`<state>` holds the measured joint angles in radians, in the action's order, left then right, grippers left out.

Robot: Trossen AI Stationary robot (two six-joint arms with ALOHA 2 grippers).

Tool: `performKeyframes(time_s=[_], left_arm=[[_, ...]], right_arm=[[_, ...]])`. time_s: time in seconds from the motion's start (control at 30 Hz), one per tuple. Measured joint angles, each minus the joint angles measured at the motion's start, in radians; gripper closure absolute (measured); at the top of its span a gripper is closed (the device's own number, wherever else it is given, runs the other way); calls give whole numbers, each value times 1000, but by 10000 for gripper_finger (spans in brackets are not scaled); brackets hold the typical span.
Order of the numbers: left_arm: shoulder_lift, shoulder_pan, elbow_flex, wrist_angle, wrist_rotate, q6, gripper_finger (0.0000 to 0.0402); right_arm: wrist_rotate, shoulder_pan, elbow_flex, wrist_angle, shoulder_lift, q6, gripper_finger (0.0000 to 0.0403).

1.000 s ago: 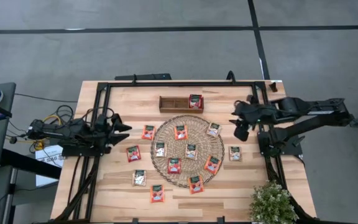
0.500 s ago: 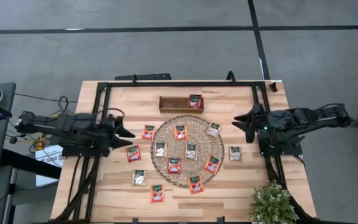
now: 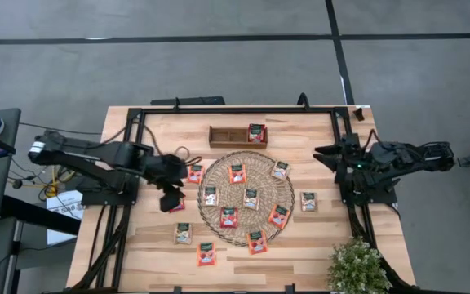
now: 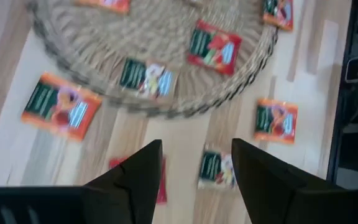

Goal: Pick & Place Tea
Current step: Put the red tea bag into the right section of the brown wooden organizer

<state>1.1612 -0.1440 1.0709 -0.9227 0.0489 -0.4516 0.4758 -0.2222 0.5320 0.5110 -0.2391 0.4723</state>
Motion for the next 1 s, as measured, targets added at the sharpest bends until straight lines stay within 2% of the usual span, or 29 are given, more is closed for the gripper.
performKeyframes(time_s=[0.17, 0.47, 0.7, 0.9, 1.0], left_arm=[[102, 0, 15, 49, 0, 64, 216], [177, 0, 15, 49, 3, 36, 216], [174, 0, 15, -1, -15, 30, 216], [174, 1, 15, -37, -26, 11, 216], [174, 0, 15, -94, -77, -29, 216]], right_arm=[[-1, 0, 0, 6, 74, -36, 259], [-11, 0, 0, 4, 113, -50, 259], [-40, 0, 1, -99, 28, -58, 258], [-57, 0, 0, -150, -141, -111, 269], [-57, 0, 0, -250, -206, -158, 270]])
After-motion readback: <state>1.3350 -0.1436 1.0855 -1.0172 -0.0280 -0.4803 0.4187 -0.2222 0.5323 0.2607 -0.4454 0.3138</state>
